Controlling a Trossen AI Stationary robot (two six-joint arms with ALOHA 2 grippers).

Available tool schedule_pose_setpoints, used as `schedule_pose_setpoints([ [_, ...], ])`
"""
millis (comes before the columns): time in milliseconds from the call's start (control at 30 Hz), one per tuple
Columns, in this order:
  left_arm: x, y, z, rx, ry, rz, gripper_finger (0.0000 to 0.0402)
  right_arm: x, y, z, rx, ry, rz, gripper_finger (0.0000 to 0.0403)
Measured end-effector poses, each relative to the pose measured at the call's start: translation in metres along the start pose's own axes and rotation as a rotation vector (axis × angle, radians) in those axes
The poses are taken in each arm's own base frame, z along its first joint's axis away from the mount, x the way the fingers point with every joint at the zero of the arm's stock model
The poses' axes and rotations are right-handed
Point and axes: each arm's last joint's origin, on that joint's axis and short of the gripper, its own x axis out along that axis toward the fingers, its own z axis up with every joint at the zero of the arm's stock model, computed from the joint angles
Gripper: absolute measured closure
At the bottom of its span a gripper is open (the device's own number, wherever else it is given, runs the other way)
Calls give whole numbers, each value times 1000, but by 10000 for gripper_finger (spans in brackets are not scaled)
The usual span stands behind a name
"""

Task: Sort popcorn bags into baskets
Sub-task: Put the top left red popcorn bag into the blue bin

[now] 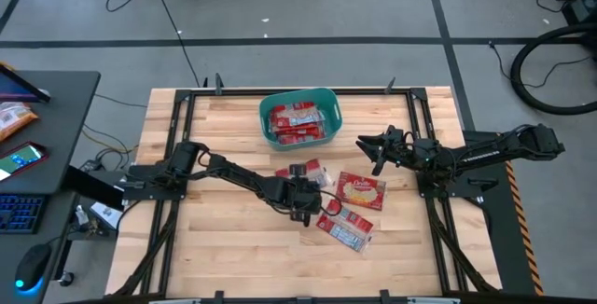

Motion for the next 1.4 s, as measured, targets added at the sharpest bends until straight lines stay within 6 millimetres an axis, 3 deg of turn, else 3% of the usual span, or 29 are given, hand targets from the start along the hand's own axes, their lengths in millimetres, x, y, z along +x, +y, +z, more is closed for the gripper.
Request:
schedule_pose_setpoints([
  [267,-1,-2,-8,50,64,14,392,0,0,0,0,0,0,288],
  [500,-24,0,-6,51,54,-39,397,0,0,0,0,0,0,288],
  [933,-106,53,17,-103,-191,-66,400,0,0,0,0,0,0,288],
  [1133,-122,82,20,-118,-251,1,400,0,0,0,1,-2,1,288],
  [1400,-128,117,25,-123,-322,60,401,0,0,0,1,-3,1,288],
])
